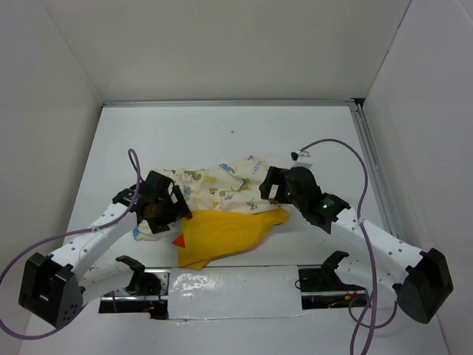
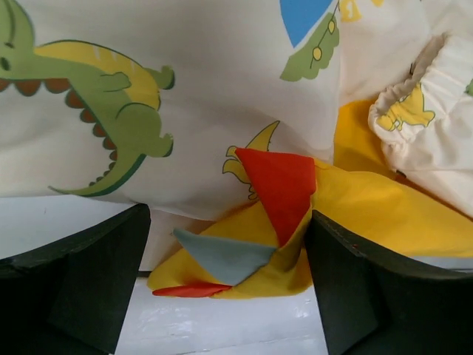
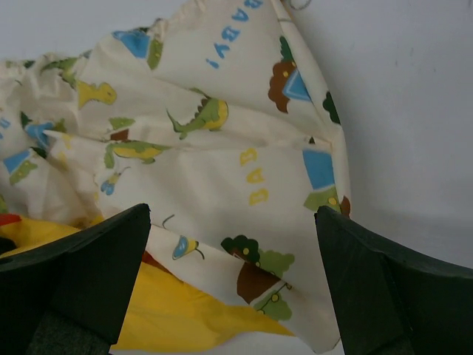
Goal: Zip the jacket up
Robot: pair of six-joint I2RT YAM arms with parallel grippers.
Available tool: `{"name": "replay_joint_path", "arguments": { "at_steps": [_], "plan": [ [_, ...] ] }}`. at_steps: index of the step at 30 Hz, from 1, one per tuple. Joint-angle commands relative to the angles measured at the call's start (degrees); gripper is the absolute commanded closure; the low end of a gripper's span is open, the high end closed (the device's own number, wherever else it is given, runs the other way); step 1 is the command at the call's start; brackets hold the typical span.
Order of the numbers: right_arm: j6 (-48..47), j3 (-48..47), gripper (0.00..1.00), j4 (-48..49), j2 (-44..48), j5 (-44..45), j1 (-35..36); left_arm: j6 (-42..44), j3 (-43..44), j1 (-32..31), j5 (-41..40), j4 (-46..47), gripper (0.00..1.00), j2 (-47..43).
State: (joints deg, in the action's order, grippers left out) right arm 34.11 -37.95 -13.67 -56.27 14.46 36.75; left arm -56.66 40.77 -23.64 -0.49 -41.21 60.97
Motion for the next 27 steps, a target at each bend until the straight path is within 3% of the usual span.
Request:
{"name": "replay_joint_path", "arguments": {
  "at_steps": [1,3,4,5,6,7,8,9,10,12,13,17,22,27],
  "plan": [
    [6.74,-3.35,0.00,-10.83,-1.91,10.22,3.67,1.82,-1.22,-2.10,2.69,3.50,0.05,-0.86],
    [10.26,-2.48,0.00,-12.51,-3.49,12.44,5.16,1.91,-1.57,-2.64,2.78,4.30,0.17,-0.42],
    [11.58,-2.13,0.00,-12.78,-3.93,12.70,6.13,2.08,-1.49,-3.16,2.86,4.47,0.38,0.11],
    [12.20,-1.34,0.04,-12.87,-4.72,12.26,6.57,2.35,-1.05,-3.43,3.04,5.17,0.49,0.29],
    [13.78,-1.33,0.05,-13.48,-4.99,12.43,6.75,2.17,-0.79,-3.69,3.04,5.35,0.86,0.46],
    [14.49,-1.16,0.10,-13.49,-5.16,13.13,7.19,2.61,-0.52,-4.22,3.30,5.79,0.99,0.47],
    [14.50,-0.90,0.26,-13.31,-5.16,13.40,7.11,3.05,0.52,-4.40,4.09,6.57,1.00,0.47],
    [14.76,-0.89,0.32,-13.31,-4.99,13.84,7.10,3.31,1.14,-4.66,3.92,6.67,1.00,0.03],
    [15.37,-0.89,0.56,-13.48,-4.64,13.93,6.84,3.40,1.76,-5.36,3.31,6.76,1.00,-0.32],
    [15.11,-1.15,0.82,-12.70,-3.59,13.67,6.75,3.40,3.95,-6.33,2.52,6.23,1.00,-1.90],
    [15.46,-2.03,1.00,-12.61,-1.93,14.10,6.93,3.49,4.75,-6.42,2.34,6.14,1.00,-2.69],
    [13.27,-5.80,1.00,-12.34,4.75,19.09,8.24,6.64,12.30,-7.03,2.34,6.06,1.00,-7.43],
    [9.50,-17.64,1.00,-16.99,13.02,28.95,9.48,11.57,23.97,-7.30,3.74,8.86,1.00,-11.75],
    [0.43,-33.48,1.00,-19.20,14.79,27.13,10.97,17.11,39.36,-7.48,8.92,10.45,1.00,-12.28]
  ]
}}
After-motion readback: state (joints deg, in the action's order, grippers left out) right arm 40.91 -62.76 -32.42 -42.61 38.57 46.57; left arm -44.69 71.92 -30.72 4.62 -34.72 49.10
